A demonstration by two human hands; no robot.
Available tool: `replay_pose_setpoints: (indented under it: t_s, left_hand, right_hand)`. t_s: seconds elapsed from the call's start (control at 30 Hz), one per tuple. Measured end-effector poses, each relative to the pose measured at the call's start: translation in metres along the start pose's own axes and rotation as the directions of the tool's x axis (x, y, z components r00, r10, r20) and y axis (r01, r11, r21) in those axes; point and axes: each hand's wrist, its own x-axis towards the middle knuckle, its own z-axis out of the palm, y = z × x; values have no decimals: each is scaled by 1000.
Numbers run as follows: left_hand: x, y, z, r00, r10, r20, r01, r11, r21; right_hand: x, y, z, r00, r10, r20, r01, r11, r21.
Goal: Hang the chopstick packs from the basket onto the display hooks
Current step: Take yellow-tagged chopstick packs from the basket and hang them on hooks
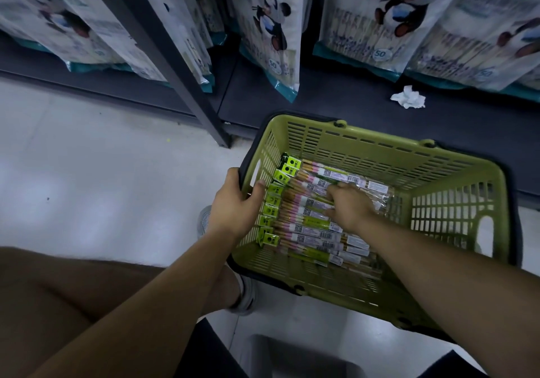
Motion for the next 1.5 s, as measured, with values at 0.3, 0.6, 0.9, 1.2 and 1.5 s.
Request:
replay_pose_setpoints:
  t_s: [0.3, 0.6, 0.9, 1.2, 1.5]
  left_hand:
    - [3, 3, -3, 998, -25, 64, 24, 1000, 12]
    - [-16, 38, 11, 920, 388, -52, -378, 915, 139]
    - [-15, 56, 10, 963, -72, 259, 235, 694, -681]
    - [-1, 49, -20, 962, -131, 239, 253, 756, -604]
    - [1, 48, -18, 970, -94, 225, 211, 787, -580]
  right_hand:
    - [-13, 11, -11, 995, 4, -97, 2, 998, 61]
    - [-61, -26, -63, 982, 18, -188, 143, 580, 802]
    - [-73, -65, -73, 986, -164, -13, 101, 538, 837]
    - [-30, -6, -3, 992, 0, 126, -21, 986, 166]
    - [-12, -17, 8, 997, 5, 76, -5, 1000, -3]
